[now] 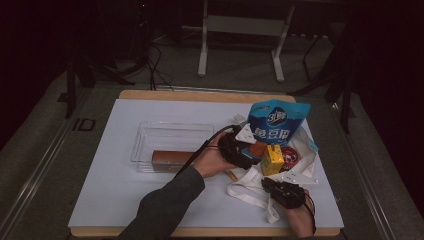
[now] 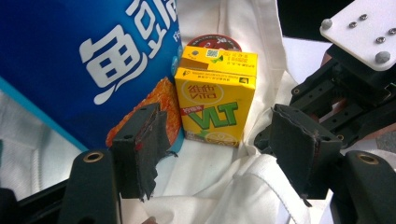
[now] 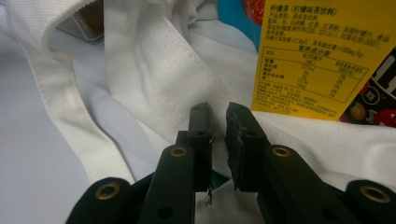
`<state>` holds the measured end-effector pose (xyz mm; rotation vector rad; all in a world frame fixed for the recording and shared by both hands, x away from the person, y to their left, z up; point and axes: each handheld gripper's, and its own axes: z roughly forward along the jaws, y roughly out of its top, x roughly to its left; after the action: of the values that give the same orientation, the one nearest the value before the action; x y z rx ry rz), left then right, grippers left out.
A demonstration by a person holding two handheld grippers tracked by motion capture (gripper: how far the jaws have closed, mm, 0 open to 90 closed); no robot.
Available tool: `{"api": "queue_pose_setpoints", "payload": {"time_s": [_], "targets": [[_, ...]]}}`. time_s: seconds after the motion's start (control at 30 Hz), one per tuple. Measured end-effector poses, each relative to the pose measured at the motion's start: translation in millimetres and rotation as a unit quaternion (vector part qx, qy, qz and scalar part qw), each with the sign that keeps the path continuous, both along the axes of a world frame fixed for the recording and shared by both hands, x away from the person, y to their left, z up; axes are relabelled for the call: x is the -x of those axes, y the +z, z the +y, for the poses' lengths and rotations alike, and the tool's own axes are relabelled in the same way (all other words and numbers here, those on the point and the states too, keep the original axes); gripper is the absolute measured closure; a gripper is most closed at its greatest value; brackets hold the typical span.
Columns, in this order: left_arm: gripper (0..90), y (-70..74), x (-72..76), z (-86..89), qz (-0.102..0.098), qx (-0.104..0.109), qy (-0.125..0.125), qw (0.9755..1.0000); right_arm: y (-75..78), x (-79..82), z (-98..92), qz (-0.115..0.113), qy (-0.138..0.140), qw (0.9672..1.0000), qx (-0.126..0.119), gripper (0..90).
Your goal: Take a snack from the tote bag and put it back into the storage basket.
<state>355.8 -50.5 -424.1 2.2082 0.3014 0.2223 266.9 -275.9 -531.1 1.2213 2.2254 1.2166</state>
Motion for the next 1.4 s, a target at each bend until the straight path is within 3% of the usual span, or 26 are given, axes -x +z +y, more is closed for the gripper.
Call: {"api": "queue_pose_setpoints", "payload": {"time_s": [0.93,1.4], "targets": [[29.2,-10.8,-5.4,-25.5,0.012,-0.005,-0.016,0.9998,-0.1,0.0,-0.2,0.0,0.0,1.0,0.0,80.2],[23.4,-8.9,-9.2,-41.4,0.012,-0.009,-0.031,0.9994,-0.2,-0.1,-0.4,0.0,0.001,1.0,-0.001,80.2]]}}
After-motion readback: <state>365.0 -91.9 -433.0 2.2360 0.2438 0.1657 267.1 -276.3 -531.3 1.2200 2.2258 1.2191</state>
